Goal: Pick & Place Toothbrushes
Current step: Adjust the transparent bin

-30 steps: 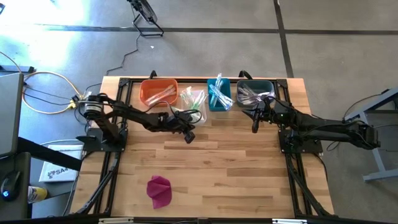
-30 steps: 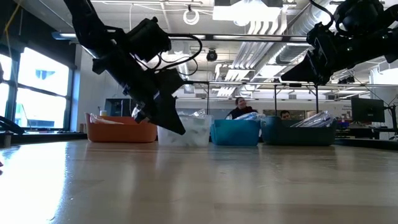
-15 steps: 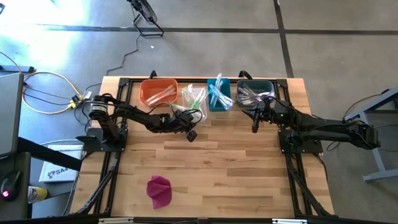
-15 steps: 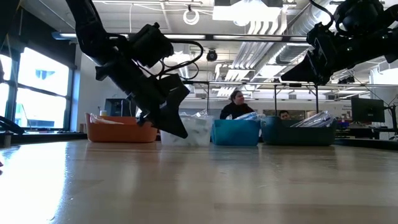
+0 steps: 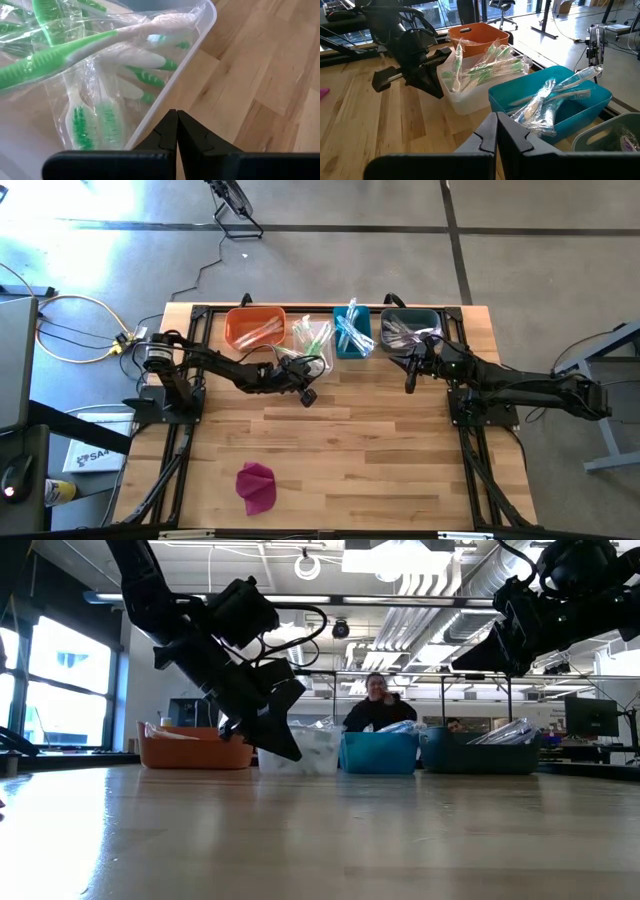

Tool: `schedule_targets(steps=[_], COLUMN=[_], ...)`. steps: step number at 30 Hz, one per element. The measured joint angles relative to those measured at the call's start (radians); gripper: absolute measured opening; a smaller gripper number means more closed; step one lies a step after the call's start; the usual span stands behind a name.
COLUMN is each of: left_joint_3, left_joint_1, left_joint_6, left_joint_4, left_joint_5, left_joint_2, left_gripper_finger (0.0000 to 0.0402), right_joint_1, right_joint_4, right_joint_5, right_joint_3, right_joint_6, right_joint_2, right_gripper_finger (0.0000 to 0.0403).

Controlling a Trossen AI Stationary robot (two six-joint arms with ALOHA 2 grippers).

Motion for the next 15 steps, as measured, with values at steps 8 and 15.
schedule_targets(steps=[8,15], left_joint_3=[0.000,0.000], left_joint_1=[0.000,0.000], left_joint_6=[0.002,0.002], left_joint_4=[0.000,0.000], left_joint_5=[-0.003,-0.017], left_joint_2=[0.000,0.000], left_gripper_finger=[0.0005,0.0005], right_joint_1=[0.000,0.000], right_joint_4=[0.000,0.000], right_joint_5=[0.000,0.000], right_joint_3=[0.000,0.000], right_joint_6=[0.000,-0.002], right_joint_2=[0.000,0.000], right_gripper_finger=[0.0002,0.0002])
